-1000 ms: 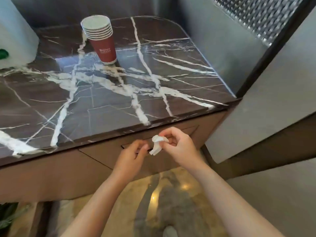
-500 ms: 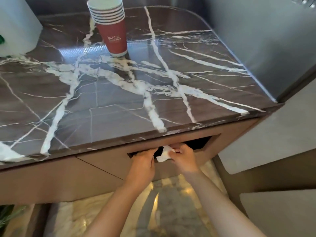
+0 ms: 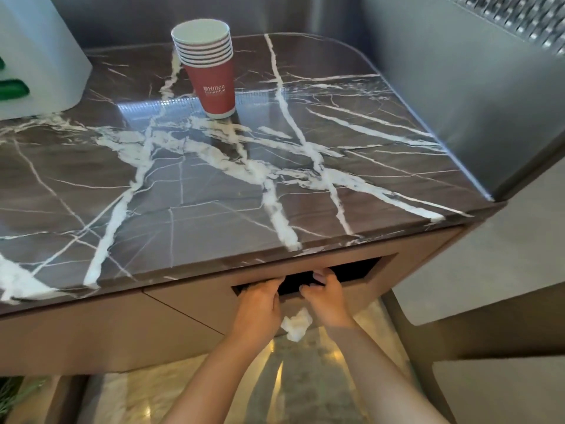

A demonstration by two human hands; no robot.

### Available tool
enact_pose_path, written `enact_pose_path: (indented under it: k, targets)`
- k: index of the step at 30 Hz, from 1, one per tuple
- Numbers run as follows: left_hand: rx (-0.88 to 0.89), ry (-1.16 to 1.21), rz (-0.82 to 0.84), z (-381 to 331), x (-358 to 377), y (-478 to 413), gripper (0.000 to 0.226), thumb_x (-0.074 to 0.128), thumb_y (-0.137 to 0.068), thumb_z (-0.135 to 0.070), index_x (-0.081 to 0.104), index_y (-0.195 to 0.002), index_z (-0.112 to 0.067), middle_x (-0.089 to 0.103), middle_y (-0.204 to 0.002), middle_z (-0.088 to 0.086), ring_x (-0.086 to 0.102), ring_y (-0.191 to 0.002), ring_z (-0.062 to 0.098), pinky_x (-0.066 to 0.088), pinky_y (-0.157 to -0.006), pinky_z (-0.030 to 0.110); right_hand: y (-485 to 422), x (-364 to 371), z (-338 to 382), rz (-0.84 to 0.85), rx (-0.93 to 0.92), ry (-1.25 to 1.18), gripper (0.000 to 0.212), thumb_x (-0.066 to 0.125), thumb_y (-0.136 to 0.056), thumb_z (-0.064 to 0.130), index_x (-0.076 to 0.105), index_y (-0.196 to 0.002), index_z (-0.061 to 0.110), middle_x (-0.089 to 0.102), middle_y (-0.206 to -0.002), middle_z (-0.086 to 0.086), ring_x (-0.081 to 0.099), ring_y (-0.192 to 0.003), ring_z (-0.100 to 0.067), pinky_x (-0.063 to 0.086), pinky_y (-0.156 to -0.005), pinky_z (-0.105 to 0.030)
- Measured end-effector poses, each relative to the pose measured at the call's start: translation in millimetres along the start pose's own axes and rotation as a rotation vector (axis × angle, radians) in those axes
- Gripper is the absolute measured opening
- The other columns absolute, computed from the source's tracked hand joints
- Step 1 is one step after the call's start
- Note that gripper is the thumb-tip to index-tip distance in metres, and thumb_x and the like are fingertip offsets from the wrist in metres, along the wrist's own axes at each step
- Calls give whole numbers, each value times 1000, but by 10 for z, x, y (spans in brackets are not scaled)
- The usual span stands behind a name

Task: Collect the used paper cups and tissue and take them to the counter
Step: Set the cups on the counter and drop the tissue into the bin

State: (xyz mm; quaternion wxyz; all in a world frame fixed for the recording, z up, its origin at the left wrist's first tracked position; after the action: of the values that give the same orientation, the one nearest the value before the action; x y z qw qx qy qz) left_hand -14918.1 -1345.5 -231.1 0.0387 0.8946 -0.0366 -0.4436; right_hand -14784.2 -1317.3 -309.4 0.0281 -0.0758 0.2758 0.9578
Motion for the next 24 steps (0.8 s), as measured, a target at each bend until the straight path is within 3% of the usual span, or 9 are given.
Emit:
enact_pose_path:
  k: [3,5,6,9,11,16,20,24]
  targets:
    - [18,-35,1,46,32,-22,47,41,-89,1,48,-132,-15,63,-119,9,56,-112,25,36,-93,27,-50,21,-213,19,-30,188,19,53,-82,-5,52,-94,10,48,-82,3,51,-72,-10,43,-70,-20]
    - [27,-44,-8,113,63,-31,48,41,-89,1,47,-133,-18,63,-118,8,55,-113,24,36,-94,28,-96,-36,-404,-50,-86,295,26,40,-87,-6,53,-71,10,47,-56,5,46,-47,-5,38,-49,-13]
    - [32,-39,-21,135,77,-32,48,42,-89,0,47,-133,-19,64,-117,8,56,-112,24,37,-93,28,-90,-64,-551,-54,-62,276,26,40,-87,-7,53,-72,10,48,-55,4,47,-47,-6,38,-48,-13]
    - [48,8,-80,165,141,-28,47,43,-89,1,50,-131,-19,66,-111,6,57,-107,22,34,-85,22,17,-101,-837,-97,-106,157,25,55,-79,-12,54,-93,9,57,-87,-10,53,-79,-22,44,-71,-29]
    - [50,48,-98,180,224,-21,44,43,-90,0,50,-130,-19,64,-113,3,55,-108,19,31,-86,18,60,-98,-941,-87,-136,118,28,57,-79,-9,55,-99,10,60,-97,-11,56,-88,-22,45,-81,-34]
    - [51,133,-94,254,498,86,40,42,-90,1,52,-126,-14,57,-123,1,52,-114,17,28,-90,11,-2,-91,-1180,-74,-147,-24,28,57,-80,-8,59,-92,17,63,-86,3,58,-80,-5,43,-67,-8]
    - [57,233,-152,440,804,248,33,45,-90,-1,58,-116,-16,55,-101,-18,54,-100,6,27,-80,-4,-100,-21,-1456,-47,-170,-152,29,53,-81,-13,59,-91,12,61,-84,-4,54,-75,-12,44,-71,-26]
    - [58,300,-144,845,1403,426,33,50,-90,-5,57,-98,-35,55,-90,-26,54,-87,-9,31,-75,-4,-333,99,-1988,0,-157,-179,20,54,-84,-9,60,-95,7,62,-88,-8,54,-79,-17,43,-73,-34]
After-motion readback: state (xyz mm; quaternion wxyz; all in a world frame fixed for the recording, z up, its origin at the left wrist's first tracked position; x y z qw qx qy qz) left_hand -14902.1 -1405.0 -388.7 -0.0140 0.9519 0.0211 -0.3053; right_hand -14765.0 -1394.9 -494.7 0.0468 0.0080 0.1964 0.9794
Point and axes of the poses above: each hand's wrist, its own y-axis away from the middle knuckle, its own x-axis out of the palm, z = x × y, the point moved 6 cm from there along -y, towards the middle knuckle
